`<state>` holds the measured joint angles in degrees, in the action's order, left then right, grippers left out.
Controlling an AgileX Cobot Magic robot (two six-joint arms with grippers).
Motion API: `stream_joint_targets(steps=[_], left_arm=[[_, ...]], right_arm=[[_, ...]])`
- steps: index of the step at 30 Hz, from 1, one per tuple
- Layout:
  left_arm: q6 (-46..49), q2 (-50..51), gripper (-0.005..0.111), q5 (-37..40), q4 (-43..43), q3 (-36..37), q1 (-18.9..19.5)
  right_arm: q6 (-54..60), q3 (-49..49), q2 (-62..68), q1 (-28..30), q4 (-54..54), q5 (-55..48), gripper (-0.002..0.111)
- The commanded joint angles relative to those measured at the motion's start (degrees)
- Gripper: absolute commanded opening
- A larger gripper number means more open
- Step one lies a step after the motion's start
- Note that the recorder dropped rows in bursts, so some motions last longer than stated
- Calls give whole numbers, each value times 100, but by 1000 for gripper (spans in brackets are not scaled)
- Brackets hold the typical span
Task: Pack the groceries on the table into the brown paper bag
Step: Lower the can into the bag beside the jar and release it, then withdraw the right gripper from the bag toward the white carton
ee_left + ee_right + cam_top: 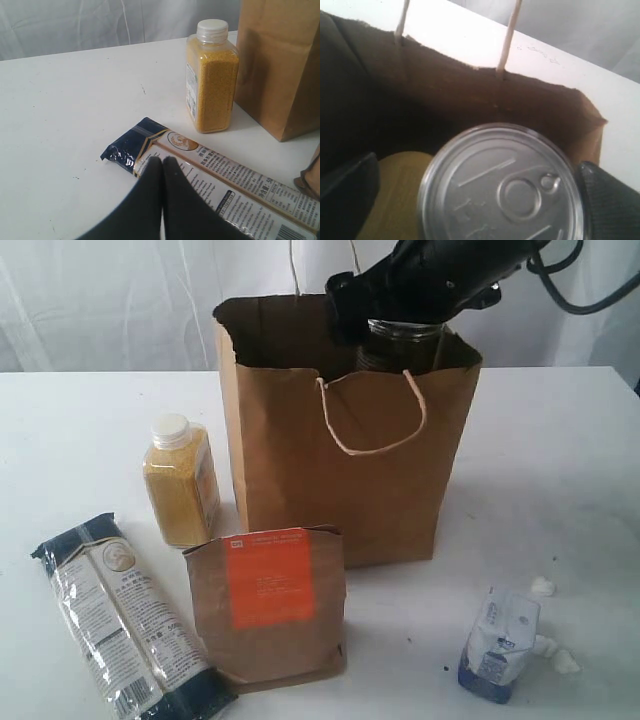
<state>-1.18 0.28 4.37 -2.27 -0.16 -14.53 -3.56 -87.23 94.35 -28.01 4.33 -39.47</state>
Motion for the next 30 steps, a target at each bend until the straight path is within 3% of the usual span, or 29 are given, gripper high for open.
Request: stream_joint_targets(steps=[1,30], left_arm=[[-8,-28,0,-4,-23,16,-22],[-8,-28,0,-4,-23,16,-22]], right_arm=[[-13,-6,-68,22,32,-121,105],[83,-6,-1228,11,56,-420,105]])
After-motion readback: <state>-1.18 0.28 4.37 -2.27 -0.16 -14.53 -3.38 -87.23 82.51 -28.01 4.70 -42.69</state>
